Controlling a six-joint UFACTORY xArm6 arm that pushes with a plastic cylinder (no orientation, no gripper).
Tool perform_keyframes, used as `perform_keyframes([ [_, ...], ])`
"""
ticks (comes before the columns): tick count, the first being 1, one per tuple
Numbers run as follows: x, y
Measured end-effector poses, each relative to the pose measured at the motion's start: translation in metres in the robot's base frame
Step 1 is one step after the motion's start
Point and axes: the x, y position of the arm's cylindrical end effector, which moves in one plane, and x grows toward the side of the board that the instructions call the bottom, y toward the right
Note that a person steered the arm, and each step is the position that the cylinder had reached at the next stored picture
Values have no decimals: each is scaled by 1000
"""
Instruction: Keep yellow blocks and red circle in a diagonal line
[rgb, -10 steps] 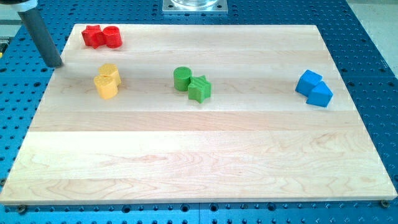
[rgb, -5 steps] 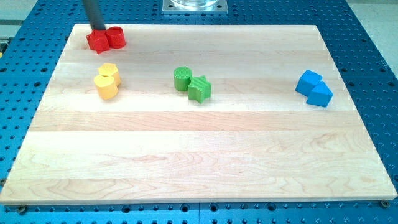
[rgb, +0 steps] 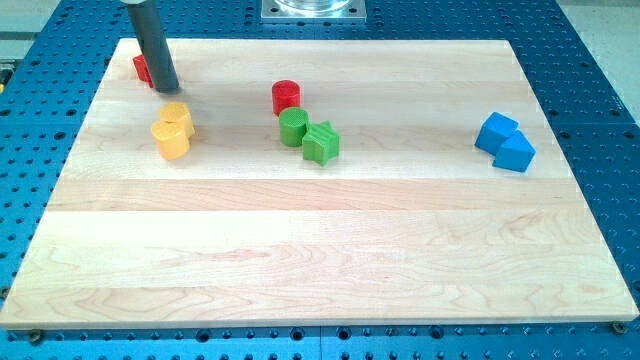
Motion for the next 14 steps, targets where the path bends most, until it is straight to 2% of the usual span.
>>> perform_keyframes([
  [2, -43, 0],
  [4, 40, -2],
  [5, 60, -31],
  [6, 101, -41],
  [7, 134, -41],
  [8, 147, -12],
  [10, 104, 34],
  [11, 54, 76],
  [12, 20, 81],
  [14, 17, -14],
])
